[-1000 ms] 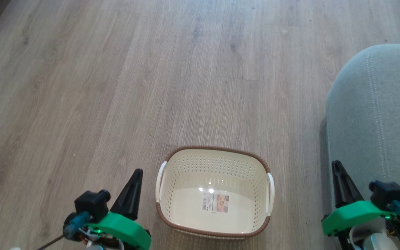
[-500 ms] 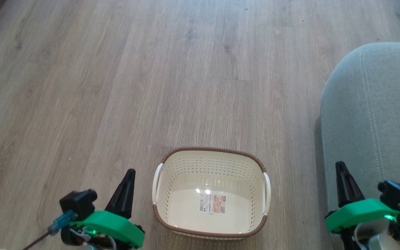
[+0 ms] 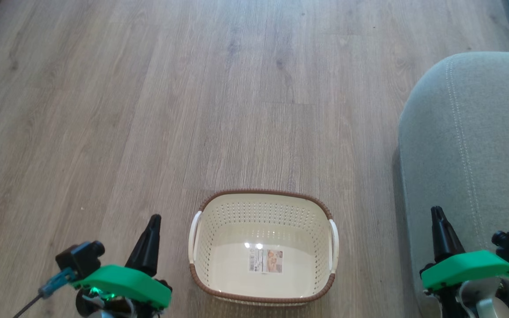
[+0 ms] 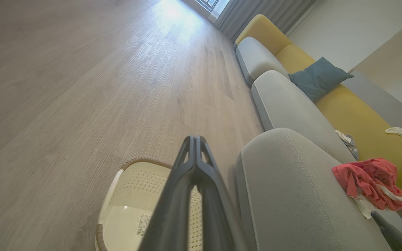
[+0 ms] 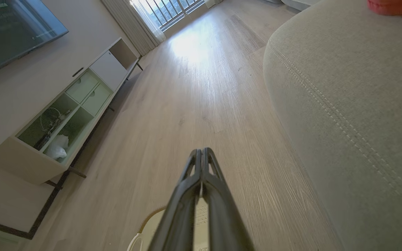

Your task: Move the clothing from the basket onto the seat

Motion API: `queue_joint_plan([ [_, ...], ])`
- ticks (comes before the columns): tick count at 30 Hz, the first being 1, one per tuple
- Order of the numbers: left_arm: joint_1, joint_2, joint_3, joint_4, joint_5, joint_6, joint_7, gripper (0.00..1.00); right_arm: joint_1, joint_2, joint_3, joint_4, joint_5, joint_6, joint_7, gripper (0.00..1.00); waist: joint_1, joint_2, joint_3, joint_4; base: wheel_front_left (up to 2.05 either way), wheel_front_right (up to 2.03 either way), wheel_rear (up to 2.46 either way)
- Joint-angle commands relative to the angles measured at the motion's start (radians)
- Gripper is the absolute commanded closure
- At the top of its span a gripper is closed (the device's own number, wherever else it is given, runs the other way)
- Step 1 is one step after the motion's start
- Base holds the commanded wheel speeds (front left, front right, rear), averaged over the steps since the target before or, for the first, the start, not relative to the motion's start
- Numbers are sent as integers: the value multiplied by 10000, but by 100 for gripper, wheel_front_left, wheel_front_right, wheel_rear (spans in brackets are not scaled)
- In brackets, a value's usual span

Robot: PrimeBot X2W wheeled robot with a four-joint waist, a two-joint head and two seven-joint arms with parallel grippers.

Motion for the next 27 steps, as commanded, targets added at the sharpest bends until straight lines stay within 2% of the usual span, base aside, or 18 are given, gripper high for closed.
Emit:
queue_joint_plan([
  [1, -554, 111, 200, -274, -228, -60, 38, 100, -490, 31, -21, -390, 241, -1, 48, 100, 0, 0, -5, -15, 0, 0, 0],
  [27, -690, 168, 829, -191, -3110, -210, 738, 100, -642, 60, -164, -494, 3197, -1, 813, 100, 0, 0, -118, -424, 0, 0, 0],
])
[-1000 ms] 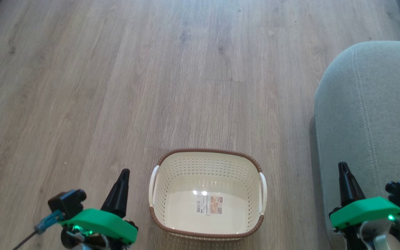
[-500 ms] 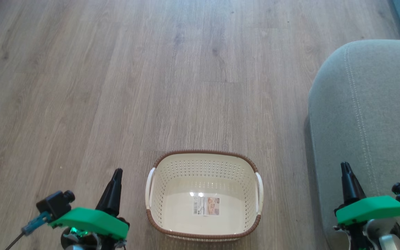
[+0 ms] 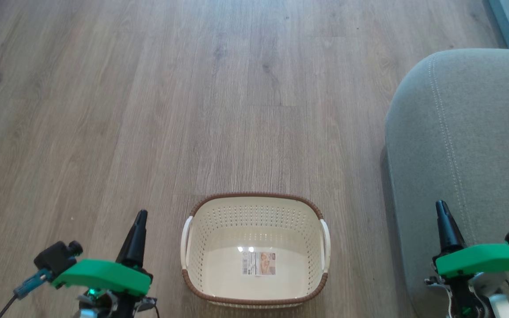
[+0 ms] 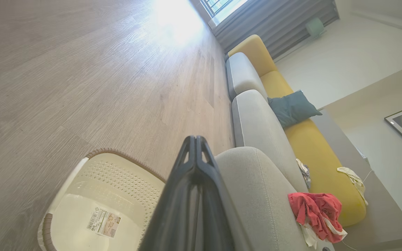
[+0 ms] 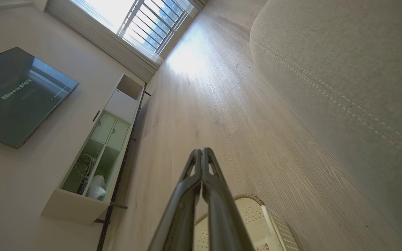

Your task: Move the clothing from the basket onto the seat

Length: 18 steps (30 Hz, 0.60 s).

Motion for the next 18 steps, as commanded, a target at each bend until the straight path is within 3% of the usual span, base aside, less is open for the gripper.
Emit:
queue_joint_plan([
  [1, -512, 139, 339, -245, -242, -115, 45, 100, -439, 32, 60, -383, 258, -1, 68, 100, 0, 0, -5, -17, 0, 0, 0],
  [18, -606, 149, 786, -184, -2094, -213, 532, 100, -539, 50, -31, -450, 2191, -1, 566, 100, 0, 0, -79, -283, 0, 0, 0],
])
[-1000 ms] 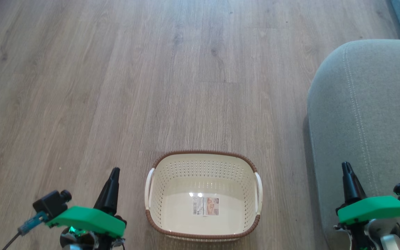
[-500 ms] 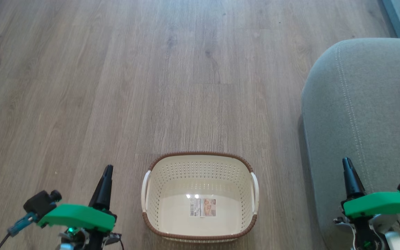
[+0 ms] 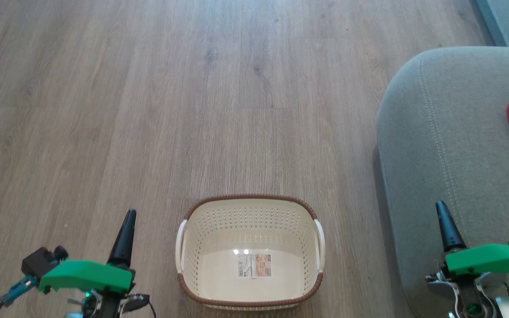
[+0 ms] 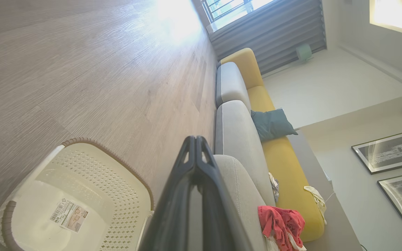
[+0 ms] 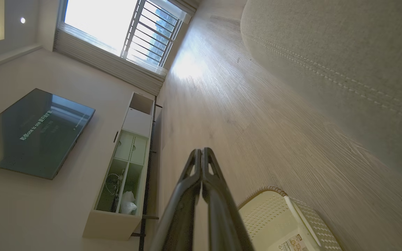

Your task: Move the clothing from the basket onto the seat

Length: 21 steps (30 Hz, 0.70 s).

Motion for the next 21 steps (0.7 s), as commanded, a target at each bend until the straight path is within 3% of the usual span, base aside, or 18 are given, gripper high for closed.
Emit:
queue_joint_plan([
  [1, -598, 146, 305, -239, -247, -88, 76, 100, -535, 15, 75, -391, 263, 1, 76, 100, 0, 0, -6, -18, 0, 0, 0],
  [21, -711, 140, 857, -166, -2405, -204, 670, 100, -652, 37, -32, -470, 2538, 0, 662, 100, 0, 0, -92, -332, 0, 0, 0],
])
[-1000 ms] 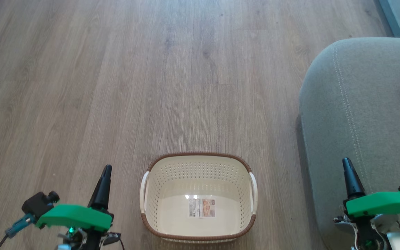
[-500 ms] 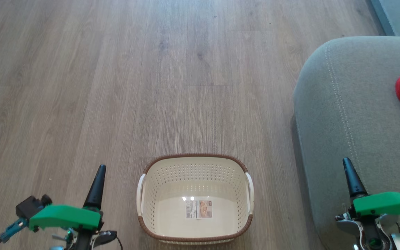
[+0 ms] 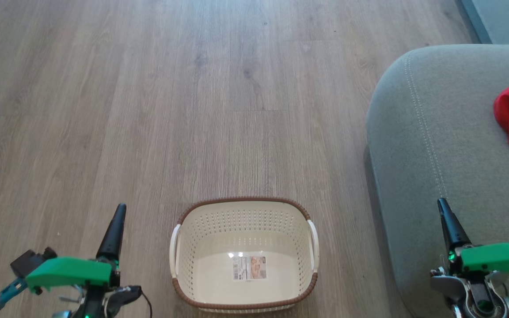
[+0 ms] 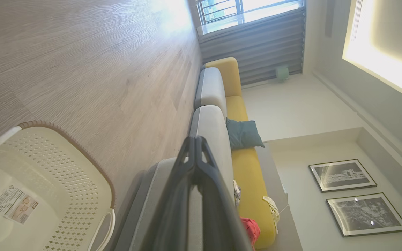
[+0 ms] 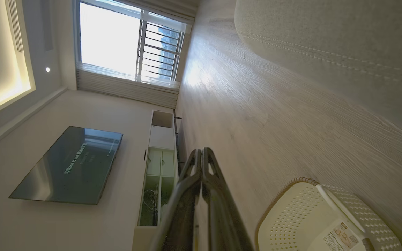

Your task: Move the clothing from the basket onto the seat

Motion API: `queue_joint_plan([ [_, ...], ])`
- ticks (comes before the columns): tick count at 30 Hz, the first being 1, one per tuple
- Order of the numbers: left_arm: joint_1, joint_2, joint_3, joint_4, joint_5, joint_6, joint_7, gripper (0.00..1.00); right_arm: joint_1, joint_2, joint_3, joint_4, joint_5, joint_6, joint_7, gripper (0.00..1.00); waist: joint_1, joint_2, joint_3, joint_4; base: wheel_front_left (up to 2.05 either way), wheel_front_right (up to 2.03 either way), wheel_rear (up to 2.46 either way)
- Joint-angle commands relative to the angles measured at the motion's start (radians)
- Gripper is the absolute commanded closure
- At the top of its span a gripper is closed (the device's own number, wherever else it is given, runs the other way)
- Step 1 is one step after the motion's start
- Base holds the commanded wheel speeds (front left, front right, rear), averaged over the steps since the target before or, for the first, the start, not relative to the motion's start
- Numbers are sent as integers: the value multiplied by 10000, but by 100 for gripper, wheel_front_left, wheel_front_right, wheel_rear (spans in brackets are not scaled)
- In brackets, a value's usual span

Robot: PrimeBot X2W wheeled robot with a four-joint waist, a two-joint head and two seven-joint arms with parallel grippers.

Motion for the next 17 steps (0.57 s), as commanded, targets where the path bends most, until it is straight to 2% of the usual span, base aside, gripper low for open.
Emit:
queue_joint_plan([
  [1, -512, 141, 452, -273, -361, -81, 92, 100, -601, 26, 148, -393, 384, 0, 119, 100, 0, 0, -10, -34, 0, 0, 0],
  [17, -598, 128, 880, -217, -1971, -168, 549, 100, -689, 43, 67, -453, 2093, 0, 559, 100, 0, 0, -75, -270, 0, 0, 0],
])
